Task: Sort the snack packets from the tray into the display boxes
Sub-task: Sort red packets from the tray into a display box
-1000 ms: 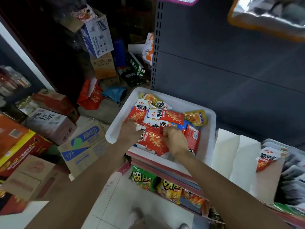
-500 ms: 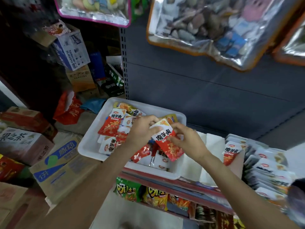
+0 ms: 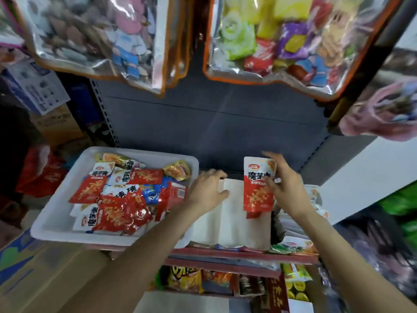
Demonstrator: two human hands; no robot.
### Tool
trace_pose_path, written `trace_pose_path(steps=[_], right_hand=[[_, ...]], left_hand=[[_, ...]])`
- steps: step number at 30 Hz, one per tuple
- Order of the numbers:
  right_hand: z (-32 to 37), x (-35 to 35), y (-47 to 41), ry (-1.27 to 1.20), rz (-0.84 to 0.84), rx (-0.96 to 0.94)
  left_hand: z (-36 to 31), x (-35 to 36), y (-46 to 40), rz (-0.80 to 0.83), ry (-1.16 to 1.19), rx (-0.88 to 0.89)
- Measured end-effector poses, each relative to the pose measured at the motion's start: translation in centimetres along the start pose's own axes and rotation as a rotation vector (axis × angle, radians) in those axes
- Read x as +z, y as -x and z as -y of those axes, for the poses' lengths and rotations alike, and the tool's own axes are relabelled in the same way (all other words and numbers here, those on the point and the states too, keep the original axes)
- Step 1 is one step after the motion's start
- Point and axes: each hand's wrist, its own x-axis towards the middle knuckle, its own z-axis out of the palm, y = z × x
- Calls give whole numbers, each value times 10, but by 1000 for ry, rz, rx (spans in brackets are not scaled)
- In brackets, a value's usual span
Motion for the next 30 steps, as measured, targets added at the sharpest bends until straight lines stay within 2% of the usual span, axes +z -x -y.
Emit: trace_pose_path(steps=[7, 13, 19, 25, 30], right_hand=[[-33, -1, -1, 95, 110, 60], [-34, 2, -11, 134, 186, 24], [-49, 7, -13, 147, 210, 101], [-63, 16, -8, 615, 428, -11], [-62, 21, -8, 688, 355, 6]], left_hand=[[-10, 35, -11, 160, -113, -69], [-12, 42, -14, 110, -209, -67], [-12, 45, -16, 71, -205, -81], [-9, 53, -13, 36, -177, -88], [-9, 54, -13, 21, -171, -88]])
